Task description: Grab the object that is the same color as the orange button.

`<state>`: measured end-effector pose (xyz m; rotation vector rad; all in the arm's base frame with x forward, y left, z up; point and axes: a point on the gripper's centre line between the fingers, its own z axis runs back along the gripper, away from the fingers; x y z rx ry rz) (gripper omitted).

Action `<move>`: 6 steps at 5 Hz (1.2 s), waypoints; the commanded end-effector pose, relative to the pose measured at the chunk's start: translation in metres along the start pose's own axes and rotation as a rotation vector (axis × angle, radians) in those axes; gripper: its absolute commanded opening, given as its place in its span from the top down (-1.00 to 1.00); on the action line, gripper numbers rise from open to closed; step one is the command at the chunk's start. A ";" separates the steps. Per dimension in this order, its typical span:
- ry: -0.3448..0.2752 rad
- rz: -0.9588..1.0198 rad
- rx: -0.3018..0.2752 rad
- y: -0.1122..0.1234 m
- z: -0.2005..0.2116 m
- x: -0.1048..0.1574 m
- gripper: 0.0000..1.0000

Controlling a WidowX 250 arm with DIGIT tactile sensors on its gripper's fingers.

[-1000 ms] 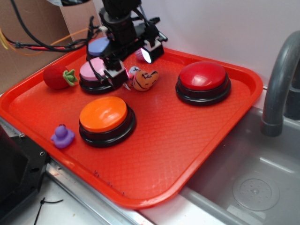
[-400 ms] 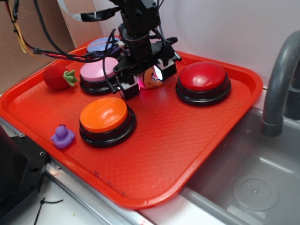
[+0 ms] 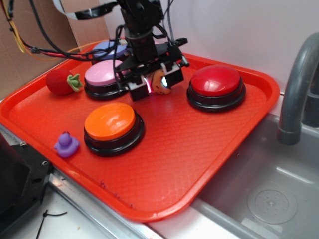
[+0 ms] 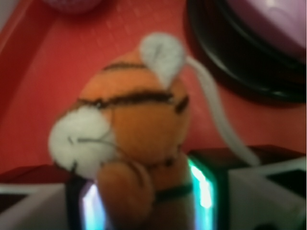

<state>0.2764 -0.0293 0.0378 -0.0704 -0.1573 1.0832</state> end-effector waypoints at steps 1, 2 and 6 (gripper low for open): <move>0.063 -0.316 -0.063 0.012 0.070 0.016 1.00; 0.095 -0.533 -0.041 0.023 0.102 0.011 1.00; 0.184 -0.904 -0.161 0.056 0.155 -0.002 1.00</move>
